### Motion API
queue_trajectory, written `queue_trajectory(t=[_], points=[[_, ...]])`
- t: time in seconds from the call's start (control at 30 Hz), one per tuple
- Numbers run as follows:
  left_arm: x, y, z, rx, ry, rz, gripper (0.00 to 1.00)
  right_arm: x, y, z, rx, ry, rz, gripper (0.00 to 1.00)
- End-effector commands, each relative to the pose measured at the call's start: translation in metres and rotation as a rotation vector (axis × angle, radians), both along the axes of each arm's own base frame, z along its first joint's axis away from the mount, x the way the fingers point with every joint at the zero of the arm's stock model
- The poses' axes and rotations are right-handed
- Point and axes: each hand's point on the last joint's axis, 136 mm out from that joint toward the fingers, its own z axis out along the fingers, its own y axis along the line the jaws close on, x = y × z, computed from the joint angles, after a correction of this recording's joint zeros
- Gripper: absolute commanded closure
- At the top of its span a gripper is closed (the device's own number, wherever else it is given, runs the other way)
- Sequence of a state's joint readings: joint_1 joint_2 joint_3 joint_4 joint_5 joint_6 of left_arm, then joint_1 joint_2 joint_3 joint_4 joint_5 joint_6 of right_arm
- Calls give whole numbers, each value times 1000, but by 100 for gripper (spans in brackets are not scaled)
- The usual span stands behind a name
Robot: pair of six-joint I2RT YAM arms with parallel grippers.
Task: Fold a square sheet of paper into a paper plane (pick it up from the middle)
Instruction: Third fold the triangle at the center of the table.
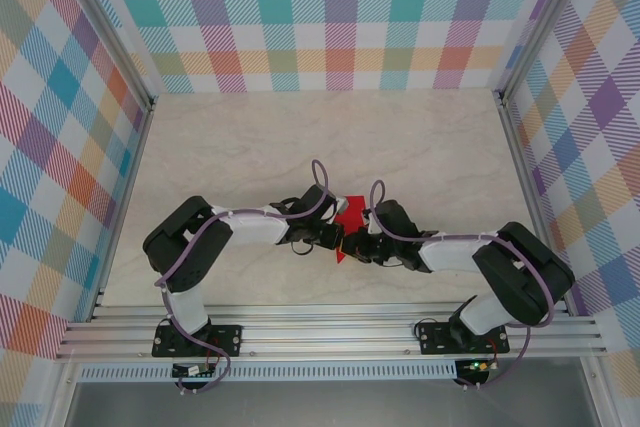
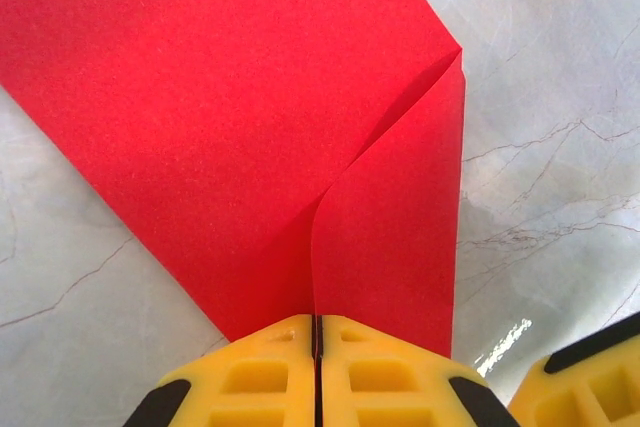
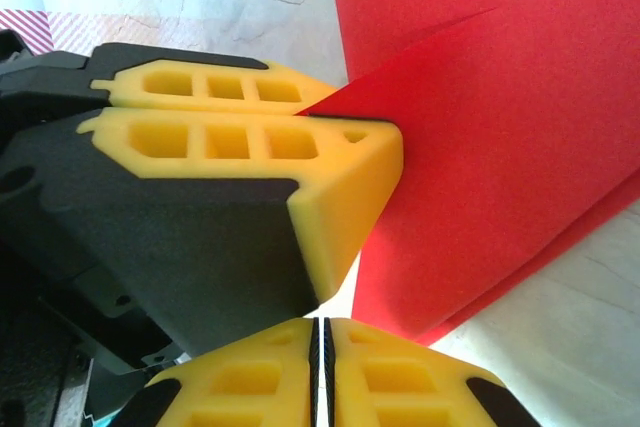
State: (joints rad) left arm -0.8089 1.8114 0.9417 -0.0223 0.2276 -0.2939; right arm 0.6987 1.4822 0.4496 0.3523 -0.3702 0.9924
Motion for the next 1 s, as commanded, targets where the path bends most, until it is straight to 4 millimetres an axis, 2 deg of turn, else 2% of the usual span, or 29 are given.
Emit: queue_trajectory(t=[0.0,0.2,0.37,0.57,0.73,0.87,0.97], points=[[-6,8,-18,45,48,-12,93,3,1,-6,-9,-16,-19,88],[-6,8,-17,43,49,-12,93,2,3,-20,-15,11,-11,88],[-5,8,-18,44,50,-10,93,-2,-5,-35,-75,42,-21,88],[-5,8,-17,44,49,-7,93,-3,-10,-18,-74,17,-28,88],[-4,8,-17,41,51,-10,93,-7,-2,-1,-23,-17,-4,87],[-4,7,-17,41,54,-12,93,-8,3,-6,-24,-6,9,87],[-4,7,-17,39,55,-11,92,-10,4,-18,-34,18,11,87]])
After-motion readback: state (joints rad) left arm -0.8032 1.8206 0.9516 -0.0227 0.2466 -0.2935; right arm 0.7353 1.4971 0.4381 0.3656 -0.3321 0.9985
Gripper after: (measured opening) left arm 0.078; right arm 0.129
